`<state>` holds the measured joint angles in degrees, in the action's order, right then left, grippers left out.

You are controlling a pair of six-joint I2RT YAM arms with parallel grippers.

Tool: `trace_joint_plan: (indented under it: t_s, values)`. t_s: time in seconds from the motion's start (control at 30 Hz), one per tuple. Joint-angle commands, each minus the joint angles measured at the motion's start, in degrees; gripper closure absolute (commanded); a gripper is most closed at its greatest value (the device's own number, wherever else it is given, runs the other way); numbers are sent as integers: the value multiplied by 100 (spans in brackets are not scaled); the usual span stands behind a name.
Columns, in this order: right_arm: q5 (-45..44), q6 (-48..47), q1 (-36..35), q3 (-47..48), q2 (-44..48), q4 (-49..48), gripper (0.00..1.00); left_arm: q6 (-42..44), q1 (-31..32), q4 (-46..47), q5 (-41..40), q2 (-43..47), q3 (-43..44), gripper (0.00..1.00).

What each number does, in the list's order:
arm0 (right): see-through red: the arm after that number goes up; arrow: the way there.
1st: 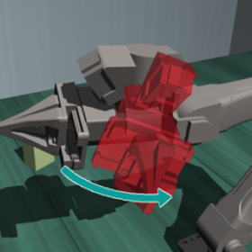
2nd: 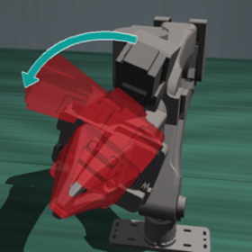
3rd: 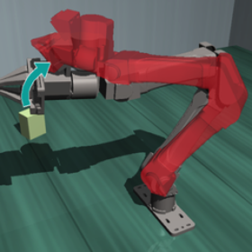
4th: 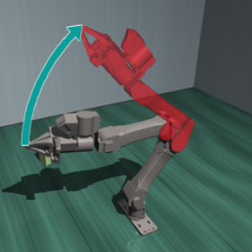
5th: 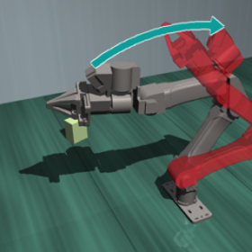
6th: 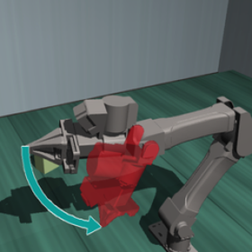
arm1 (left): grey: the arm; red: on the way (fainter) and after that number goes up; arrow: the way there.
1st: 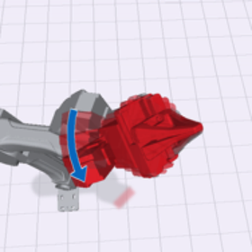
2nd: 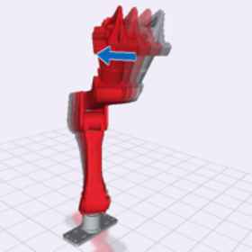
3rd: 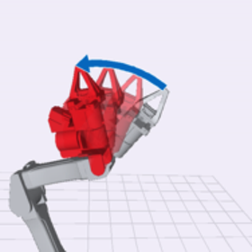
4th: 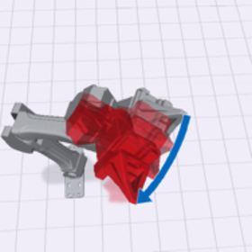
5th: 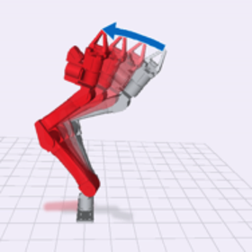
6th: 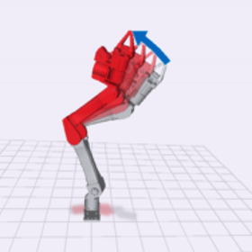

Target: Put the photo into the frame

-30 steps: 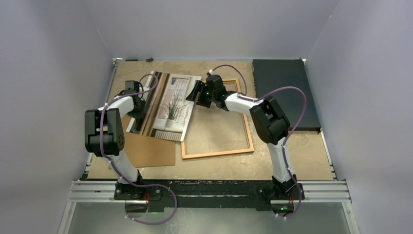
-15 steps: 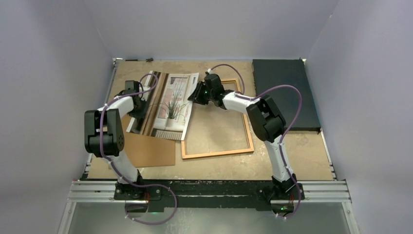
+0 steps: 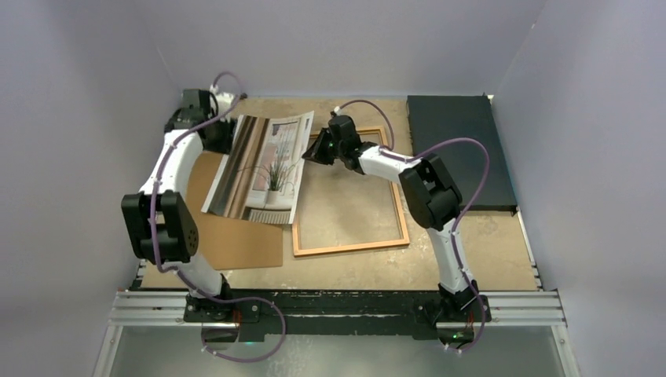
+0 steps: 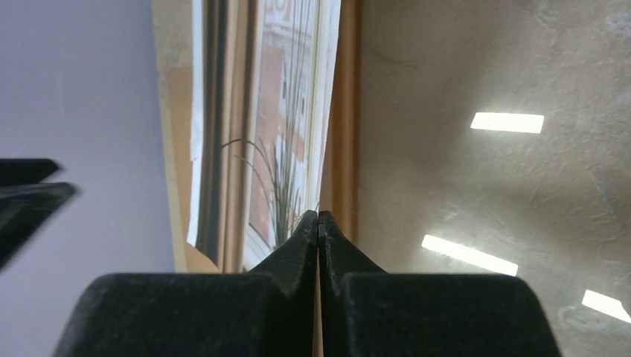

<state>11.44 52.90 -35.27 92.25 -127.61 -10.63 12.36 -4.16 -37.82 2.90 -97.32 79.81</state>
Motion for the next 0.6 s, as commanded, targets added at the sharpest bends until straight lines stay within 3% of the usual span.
trace_joint_plan:
  t_s: [0.0,0.07,0.13,0.17,0.4,0.57]
  values:
    - [-12,232,-163,321,737,-165,100,-311,663,-925,650,699,1008,49]
    - [-114,333,-264,356,912,-126,100,-487,1354,-1052,623,899,962,38]
    - [-237,481,-340,386,1094,-46,100,-726,1876,-979,616,1125,812,16]
    - [-284,562,-367,367,1190,-22,100,-842,2081,-920,586,1214,745,13]
    - [-587,1042,-462,125,1845,-47,100,-1036,2973,-759,-356,1421,581,8]
    - [-687,1153,-508,141,2044,-5,100,-747,3218,-689,-1455,1347,551,19]
